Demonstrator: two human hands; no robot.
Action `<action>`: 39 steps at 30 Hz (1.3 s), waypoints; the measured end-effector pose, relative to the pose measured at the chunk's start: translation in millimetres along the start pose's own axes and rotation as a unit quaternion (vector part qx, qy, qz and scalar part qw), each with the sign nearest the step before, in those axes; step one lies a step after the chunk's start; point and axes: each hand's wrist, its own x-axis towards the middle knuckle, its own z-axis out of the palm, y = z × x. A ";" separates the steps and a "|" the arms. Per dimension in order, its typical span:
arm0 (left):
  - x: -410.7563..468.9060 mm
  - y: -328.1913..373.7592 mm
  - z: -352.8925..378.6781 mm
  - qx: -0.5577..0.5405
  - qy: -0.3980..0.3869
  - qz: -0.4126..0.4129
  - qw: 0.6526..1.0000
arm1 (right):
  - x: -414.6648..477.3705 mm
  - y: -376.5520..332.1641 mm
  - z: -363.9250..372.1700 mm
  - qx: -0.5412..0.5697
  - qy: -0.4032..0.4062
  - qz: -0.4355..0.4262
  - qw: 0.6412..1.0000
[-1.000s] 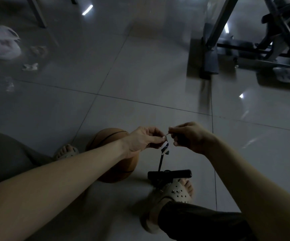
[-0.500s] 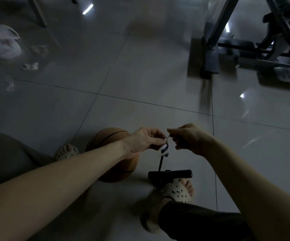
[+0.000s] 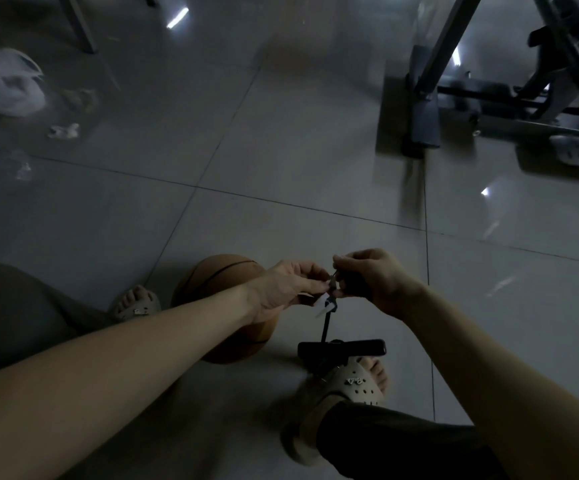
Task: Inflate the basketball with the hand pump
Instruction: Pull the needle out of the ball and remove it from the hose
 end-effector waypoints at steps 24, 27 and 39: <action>2.5 -1.0 3.9 -0.004 0.054 -0.003 0.999 | 2.2 10.7 10.3 0.091 0.063 0.007 0.994; 0.9 0.7 5.4 -0.014 0.060 0.001 0.998 | 3.2 11.1 11.0 0.119 0.063 0.035 0.990; 10.6 -3.3 20.5 0.056 0.180 0.058 0.980 | 3.4 8.3 7.5 0.140 0.131 0.039 0.981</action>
